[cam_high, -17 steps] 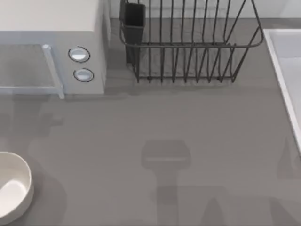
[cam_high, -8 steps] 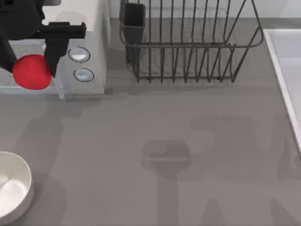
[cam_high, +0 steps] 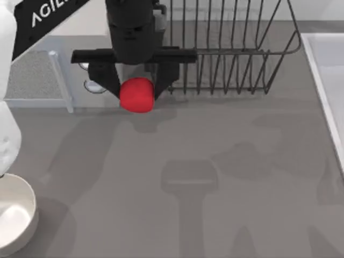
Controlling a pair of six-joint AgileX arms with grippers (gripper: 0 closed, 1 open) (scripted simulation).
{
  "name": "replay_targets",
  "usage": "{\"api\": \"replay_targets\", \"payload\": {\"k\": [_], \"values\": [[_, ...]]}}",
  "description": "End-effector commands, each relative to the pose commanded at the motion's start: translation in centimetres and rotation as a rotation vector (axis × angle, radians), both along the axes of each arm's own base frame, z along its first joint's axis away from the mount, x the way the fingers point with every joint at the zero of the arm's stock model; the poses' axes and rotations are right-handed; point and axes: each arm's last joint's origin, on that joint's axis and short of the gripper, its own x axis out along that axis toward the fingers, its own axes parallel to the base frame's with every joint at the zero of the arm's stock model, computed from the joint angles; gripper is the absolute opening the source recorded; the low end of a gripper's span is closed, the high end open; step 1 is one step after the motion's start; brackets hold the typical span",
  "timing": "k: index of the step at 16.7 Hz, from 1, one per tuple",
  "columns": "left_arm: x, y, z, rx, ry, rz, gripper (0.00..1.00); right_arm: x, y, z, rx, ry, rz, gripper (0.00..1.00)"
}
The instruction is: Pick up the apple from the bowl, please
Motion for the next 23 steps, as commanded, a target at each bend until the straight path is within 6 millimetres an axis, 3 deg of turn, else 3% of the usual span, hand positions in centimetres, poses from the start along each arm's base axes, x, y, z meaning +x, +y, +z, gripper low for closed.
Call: {"api": "replay_targets", "payload": {"k": [6,14,20,23], "values": [[0.2,0.1,-0.9,0.001,0.003,0.001,0.0,0.0,0.0,0.0,0.0,0.0,0.0,1.0],[0.1,0.0,-10.2,-0.001,-0.002,0.0,0.0,0.0,0.0,0.0,0.0,0.0,0.0,1.0],[0.0,0.0,-11.0,0.0,0.0,0.0,0.0,0.0,0.0,0.0,0.0,0.0,0.0,1.0],[0.0,0.0,-11.0,0.0,0.0,0.0,0.23,0.0,0.0,0.0,0.0,0.0,0.0,1.0]]}}
